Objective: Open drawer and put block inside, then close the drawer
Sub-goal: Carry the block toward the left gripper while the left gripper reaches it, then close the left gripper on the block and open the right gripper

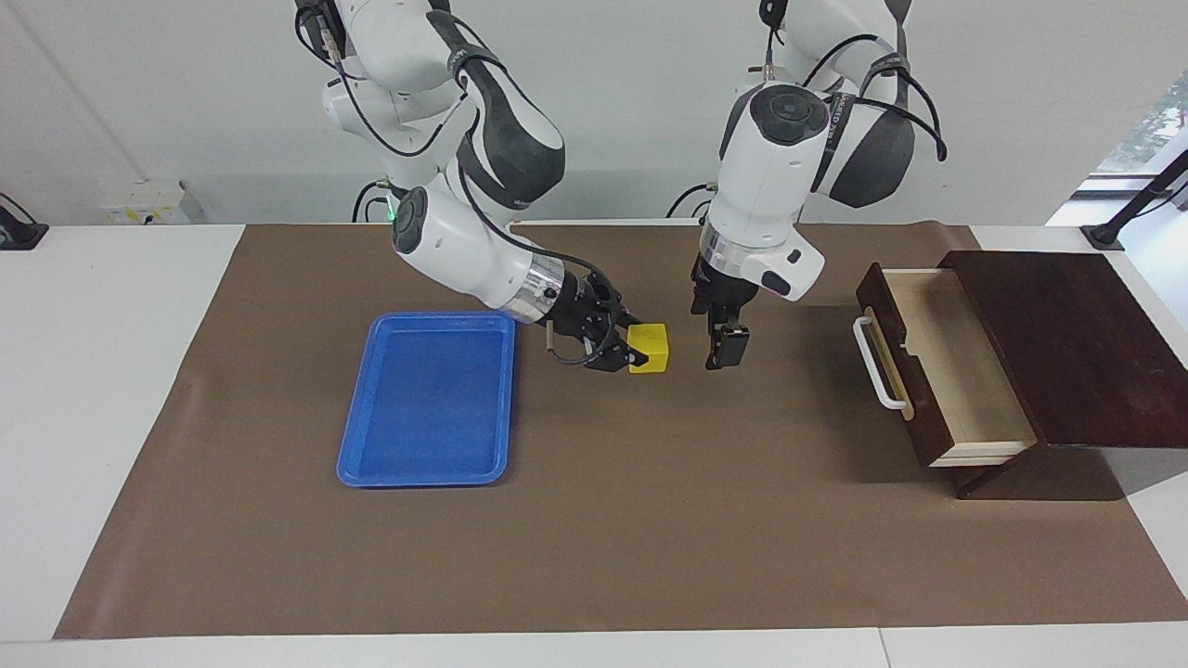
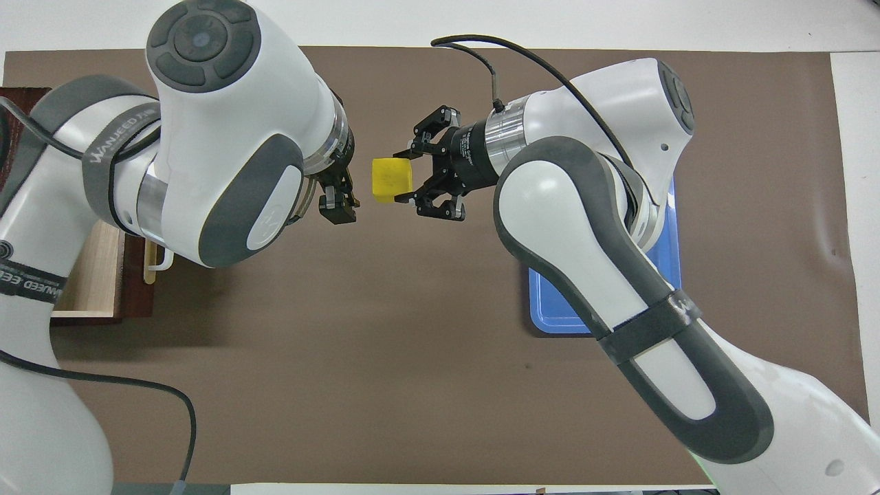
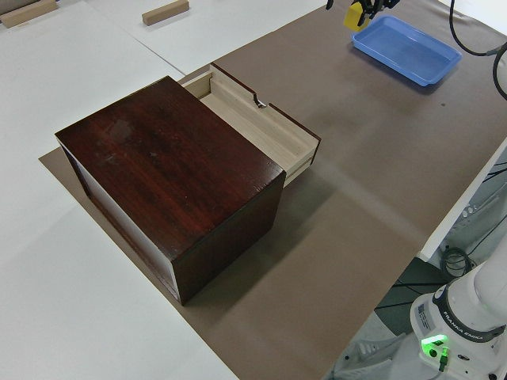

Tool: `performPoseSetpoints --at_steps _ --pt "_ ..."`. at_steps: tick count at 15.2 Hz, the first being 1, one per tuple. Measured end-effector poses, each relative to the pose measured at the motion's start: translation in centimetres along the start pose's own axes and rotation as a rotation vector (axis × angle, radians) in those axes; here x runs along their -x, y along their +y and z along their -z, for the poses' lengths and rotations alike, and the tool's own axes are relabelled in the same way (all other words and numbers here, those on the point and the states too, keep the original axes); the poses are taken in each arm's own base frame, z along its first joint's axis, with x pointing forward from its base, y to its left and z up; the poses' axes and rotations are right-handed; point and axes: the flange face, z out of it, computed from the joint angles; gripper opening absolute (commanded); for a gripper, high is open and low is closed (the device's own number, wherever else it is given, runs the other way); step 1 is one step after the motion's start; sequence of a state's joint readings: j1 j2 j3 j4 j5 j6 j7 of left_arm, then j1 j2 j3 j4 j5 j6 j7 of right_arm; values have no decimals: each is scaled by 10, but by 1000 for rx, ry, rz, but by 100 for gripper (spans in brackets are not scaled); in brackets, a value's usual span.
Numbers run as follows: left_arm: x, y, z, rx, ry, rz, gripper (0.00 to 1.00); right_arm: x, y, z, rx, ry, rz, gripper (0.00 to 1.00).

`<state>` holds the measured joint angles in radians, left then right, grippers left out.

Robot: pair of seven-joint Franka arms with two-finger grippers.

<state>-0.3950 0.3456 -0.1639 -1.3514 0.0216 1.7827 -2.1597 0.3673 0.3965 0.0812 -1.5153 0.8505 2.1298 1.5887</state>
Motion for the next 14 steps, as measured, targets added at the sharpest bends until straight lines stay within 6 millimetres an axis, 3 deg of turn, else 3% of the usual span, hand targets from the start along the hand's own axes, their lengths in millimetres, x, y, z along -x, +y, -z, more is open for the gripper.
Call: performPoseSetpoints --at_steps 8,14 --pt "28 -16 -5 -1 -6 -25 99 7 4 -7 3 -3 9 0" --pt "31 -17 -12 -8 5 -31 85 6 4 -6 1 -2 8 0"
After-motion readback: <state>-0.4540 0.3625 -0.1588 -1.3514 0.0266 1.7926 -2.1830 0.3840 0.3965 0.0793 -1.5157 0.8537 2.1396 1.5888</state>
